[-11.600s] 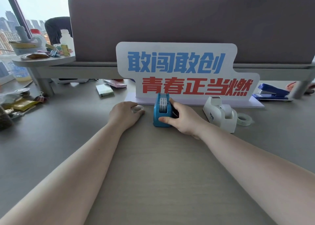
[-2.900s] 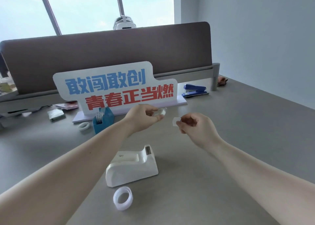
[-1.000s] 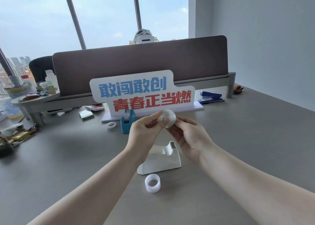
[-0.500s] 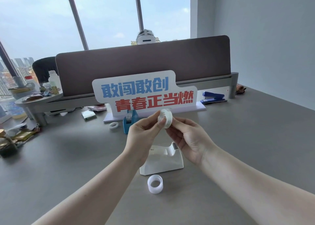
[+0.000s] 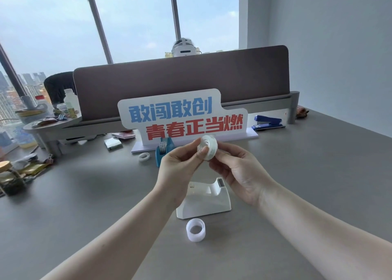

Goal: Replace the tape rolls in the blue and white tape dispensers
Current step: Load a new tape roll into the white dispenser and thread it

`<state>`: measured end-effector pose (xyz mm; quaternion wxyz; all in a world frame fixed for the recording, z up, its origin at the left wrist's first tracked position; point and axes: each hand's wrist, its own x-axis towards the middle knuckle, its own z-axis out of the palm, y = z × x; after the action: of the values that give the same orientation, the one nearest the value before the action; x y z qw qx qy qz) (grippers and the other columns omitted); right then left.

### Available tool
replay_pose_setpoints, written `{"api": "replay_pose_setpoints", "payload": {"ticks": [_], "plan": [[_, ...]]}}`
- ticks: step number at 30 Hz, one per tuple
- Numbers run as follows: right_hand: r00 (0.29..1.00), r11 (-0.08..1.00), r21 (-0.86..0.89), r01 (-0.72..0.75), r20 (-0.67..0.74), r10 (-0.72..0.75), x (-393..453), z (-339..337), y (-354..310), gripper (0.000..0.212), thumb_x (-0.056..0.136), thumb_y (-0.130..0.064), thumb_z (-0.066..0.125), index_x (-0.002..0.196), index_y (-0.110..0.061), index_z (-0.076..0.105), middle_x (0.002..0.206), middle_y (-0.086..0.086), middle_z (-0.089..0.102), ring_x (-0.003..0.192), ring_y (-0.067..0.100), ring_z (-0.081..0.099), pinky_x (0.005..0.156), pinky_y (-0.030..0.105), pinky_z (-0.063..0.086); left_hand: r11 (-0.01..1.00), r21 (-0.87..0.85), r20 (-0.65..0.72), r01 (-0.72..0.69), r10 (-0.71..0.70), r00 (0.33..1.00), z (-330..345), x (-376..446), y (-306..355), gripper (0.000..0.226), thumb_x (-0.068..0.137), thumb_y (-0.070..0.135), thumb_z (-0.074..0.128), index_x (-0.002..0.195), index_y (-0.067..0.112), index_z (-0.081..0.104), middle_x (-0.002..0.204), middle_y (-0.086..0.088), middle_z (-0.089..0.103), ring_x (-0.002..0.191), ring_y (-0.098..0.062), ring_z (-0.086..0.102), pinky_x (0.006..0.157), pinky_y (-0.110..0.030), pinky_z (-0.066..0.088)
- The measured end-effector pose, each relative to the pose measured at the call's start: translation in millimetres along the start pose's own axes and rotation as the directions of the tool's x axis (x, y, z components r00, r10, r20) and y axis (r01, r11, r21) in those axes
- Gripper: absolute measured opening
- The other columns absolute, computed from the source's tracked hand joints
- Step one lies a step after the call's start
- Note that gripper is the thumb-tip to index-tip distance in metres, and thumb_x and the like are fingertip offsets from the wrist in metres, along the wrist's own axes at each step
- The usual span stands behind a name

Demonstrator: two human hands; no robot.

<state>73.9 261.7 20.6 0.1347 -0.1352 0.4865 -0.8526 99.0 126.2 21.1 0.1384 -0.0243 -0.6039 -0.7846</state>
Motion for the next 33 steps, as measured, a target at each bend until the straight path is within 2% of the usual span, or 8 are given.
{"api": "replay_pose_setpoints", "payload": {"ticks": [3,8,11,13,15,18,24,33], "plan": [[1.000,0.998,-0.054,-0.023,0.018,0.024,-1,4,-2,0.019,0.088,-0.008,0.058,0.100,-0.005,0.072,0.094,0.009,0.073,0.079,0.012,0.068,0.069,0.021,0.055,0.997,0.071,0.033,-0.022,0.020,0.999,-4,2,-1,0.048,0.050,0.034,0.084,0.094,0.017,0.073,0.099,-0.007,0.074,0.102,-0.022,0.067,0.096,-0.037,0.048],[0.995,0.995,-0.075,-0.059,0.082,0.065,-4,6,-10,0.027,0.095,-0.009,0.044,0.096,-0.001,0.069,0.098,0.018,0.073,0.085,0.021,0.071,0.075,0.030,0.058,0.986,0.167,0.095,0.000,-0.016,0.995,-8,-1,3,0.046,0.051,0.037,0.082,0.090,0.013,0.076,0.097,-0.011,0.075,0.099,-0.024,0.067,0.096,-0.037,0.049],[0.989,0.987,-0.151,-0.058,0.123,0.077,-5,5,-12,0.037,0.096,-0.031,0.044,0.104,-0.003,0.067,0.102,0.017,0.073,0.090,0.024,0.070,0.083,0.037,0.057,0.983,0.183,0.106,0.014,-0.034,0.994,-11,-1,5,0.044,0.052,0.036,0.081,0.088,0.011,0.076,0.098,-0.013,0.075,0.103,-0.031,0.066,0.098,-0.044,0.049],[0.985,0.961,-0.278,-0.006,0.163,0.054,-6,4,-11,0.043,0.087,-0.041,0.054,0.106,-0.005,0.068,0.104,0.014,0.072,0.096,0.022,0.069,0.086,0.037,0.056,0.980,0.196,0.114,0.039,-0.062,0.992,-12,-1,6,0.044,0.053,0.036,0.082,0.089,0.011,0.076,0.098,-0.015,0.074,0.102,-0.035,0.066,0.097,-0.048,0.049],[0.985,0.928,-0.368,0.062,0.174,0.003,-7,3,-8,0.038,0.082,-0.034,0.062,0.105,-0.005,0.069,0.105,0.014,0.072,0.098,0.021,0.069,0.085,0.033,0.057,0.971,0.232,0.109,0.063,-0.090,0.990,-12,-2,6,0.044,0.053,0.036,0.081,0.089,0.011,0.076,0.096,-0.016,0.075,0.099,-0.037,0.067,0.096,-0.050,0.049],[0.991,0.919,-0.385,0.087,0.127,-0.041,-7,0,-2,0.028,0.086,-0.024,0.060,0.102,-0.003,0.070,0.103,0.017,0.072,0.095,0.021,0.071,0.079,0.029,0.058,0.960,0.266,0.117,0.093,-0.128,0.985,-13,-1,8,0.045,0.052,0.038,0.080,0.088,0.012,0.076,0.094,-0.015,0.075,0.098,-0.033,0.068,0.097,-0.046,0.049],[0.994,0.929,-0.371,-0.001,0.103,0.042,-5,-2,-8,0.033,0.082,-0.033,0.063,0.101,-0.006,0.071,0.103,0.016,0.072,0.085,0.019,0.071,0.073,0.027,0.058,0.952,0.284,0.156,0.113,-0.162,0.974,-19,2,13,0.053,0.052,0.045,0.078,0.095,0.012,0.075,0.103,-0.012,0.074,0.106,-0.028,0.065,0.099,-0.039,0.048],[0.995,0.943,-0.332,-0.011,0.090,0.044,-3,3,-10,0.026,0.090,-0.026,0.056,0.101,-0.007,0.071,0.093,0.010,0.074,0.083,0.020,0.073,0.070,0.029,0.059,0.931,0.364,0.057,-0.035,0.015,0.998,-10,2,4,0.056,0.055,0.060,0.076,0.097,0.024,0.071,0.096,-0.004,0.074,0.096,-0.022,0.069,0.092,-0.044,0.053]]}}
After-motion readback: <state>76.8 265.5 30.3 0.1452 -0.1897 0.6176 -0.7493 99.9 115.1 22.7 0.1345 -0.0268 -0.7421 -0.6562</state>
